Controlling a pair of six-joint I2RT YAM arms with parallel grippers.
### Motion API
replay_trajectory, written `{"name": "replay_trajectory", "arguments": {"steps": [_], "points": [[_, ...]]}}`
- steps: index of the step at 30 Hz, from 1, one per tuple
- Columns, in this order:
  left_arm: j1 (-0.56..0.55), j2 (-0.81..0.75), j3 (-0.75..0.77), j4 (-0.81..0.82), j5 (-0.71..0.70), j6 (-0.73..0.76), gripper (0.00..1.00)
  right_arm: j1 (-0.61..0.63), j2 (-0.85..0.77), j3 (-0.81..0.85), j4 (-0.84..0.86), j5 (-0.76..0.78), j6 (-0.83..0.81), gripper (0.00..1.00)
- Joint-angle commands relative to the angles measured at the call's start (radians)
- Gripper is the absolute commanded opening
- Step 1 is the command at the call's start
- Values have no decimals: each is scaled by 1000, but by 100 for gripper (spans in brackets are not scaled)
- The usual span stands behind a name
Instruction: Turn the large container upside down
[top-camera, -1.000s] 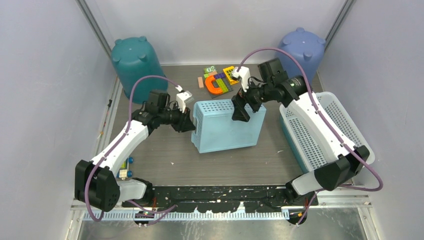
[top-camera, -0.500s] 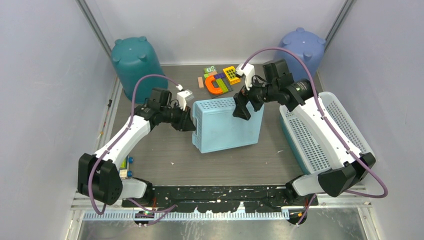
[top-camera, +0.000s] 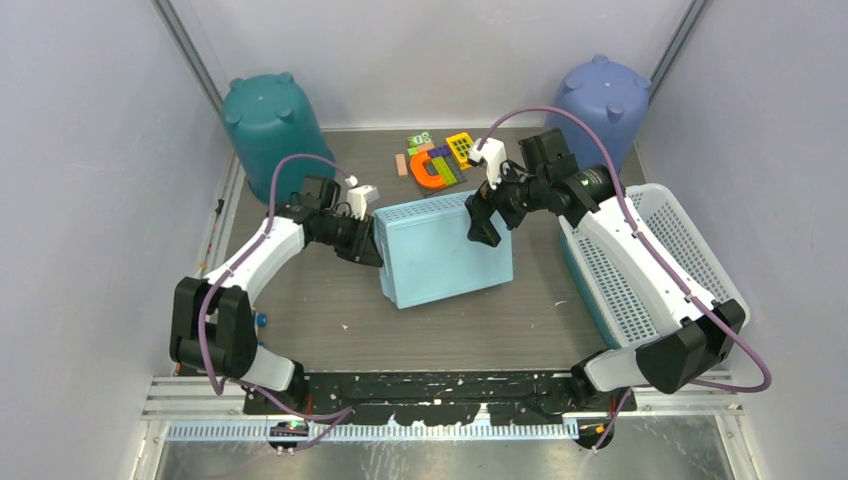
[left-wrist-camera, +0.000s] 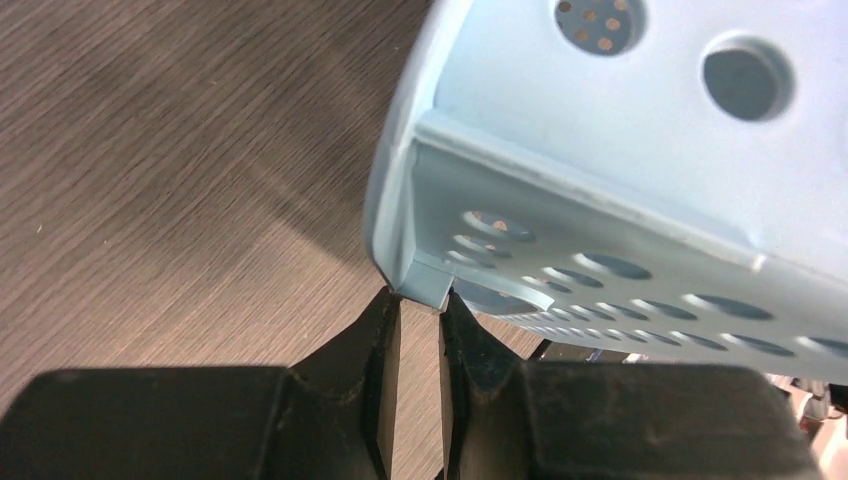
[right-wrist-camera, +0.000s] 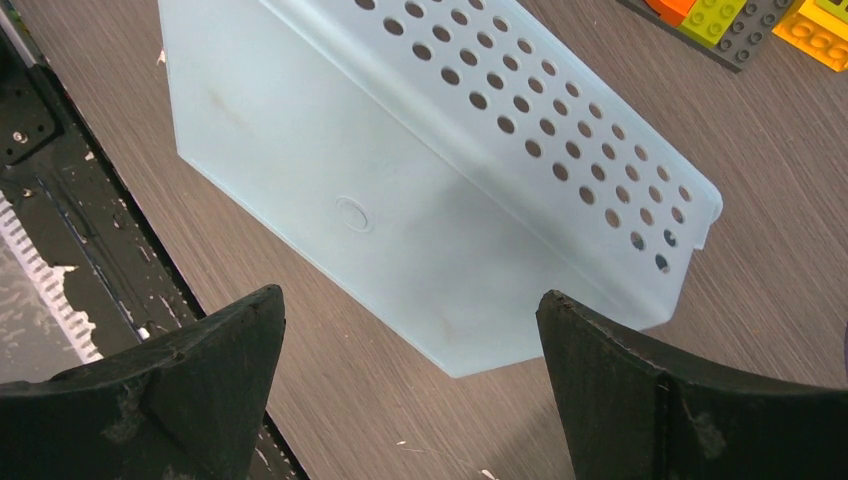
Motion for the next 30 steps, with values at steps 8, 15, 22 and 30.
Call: {"name": "replay_trajectory", "arguments": {"steps": [8,15,22,30], "points": [[104,55,14,-5,90,-26,0,-8,-16,-36,61,47,-23,100],[143,88,13,-13,105,-26,0,-84,0,-76,205,67,122,100],[181,131,17,-31,108,-26,0,-239,8,-136,380,-77,326,100],[210,162,16,-40,92,-60,0,-255,127,-219,491,-309,439,99]]}}
